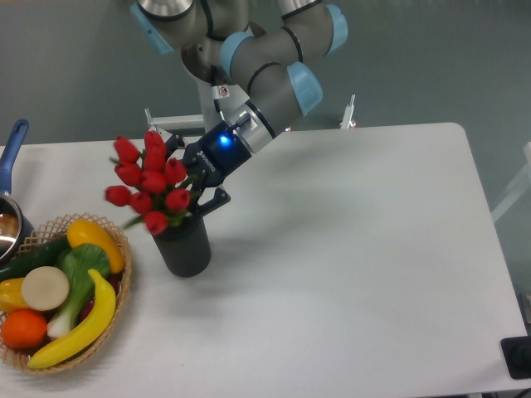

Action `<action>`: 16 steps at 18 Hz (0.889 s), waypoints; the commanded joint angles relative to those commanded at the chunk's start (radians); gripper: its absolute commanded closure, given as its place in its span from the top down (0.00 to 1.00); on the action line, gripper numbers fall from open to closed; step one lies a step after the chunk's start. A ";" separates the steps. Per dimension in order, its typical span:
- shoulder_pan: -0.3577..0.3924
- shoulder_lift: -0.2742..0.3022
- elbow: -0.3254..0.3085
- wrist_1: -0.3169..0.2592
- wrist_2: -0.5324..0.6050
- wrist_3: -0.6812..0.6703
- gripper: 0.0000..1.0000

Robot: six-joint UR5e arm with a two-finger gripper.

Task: Insert the flowers into the vase
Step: 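Lower the tulip stems down into the black vase opening, then open the gripper to release the tulips in the vase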

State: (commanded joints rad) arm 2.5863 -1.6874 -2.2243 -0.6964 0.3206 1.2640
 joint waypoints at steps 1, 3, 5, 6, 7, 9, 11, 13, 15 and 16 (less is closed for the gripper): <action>0.002 0.000 -0.002 -0.002 0.000 -0.002 1.00; 0.006 0.003 -0.008 -0.002 0.003 -0.002 1.00; 0.014 0.012 -0.012 -0.002 0.026 -0.005 1.00; 0.023 0.017 -0.017 -0.002 0.041 -0.005 1.00; 0.031 0.028 -0.021 -0.002 0.052 -0.005 1.00; 0.043 0.046 -0.035 -0.002 0.064 -0.006 1.00; 0.064 0.060 -0.046 -0.002 0.064 -0.005 1.00; 0.084 0.080 -0.055 -0.002 0.064 -0.002 1.00; 0.103 0.086 -0.055 -0.002 0.064 -0.002 1.00; 0.115 0.092 -0.055 -0.002 0.066 -0.002 1.00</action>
State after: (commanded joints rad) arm 2.7012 -1.5954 -2.2795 -0.6980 0.3865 1.2625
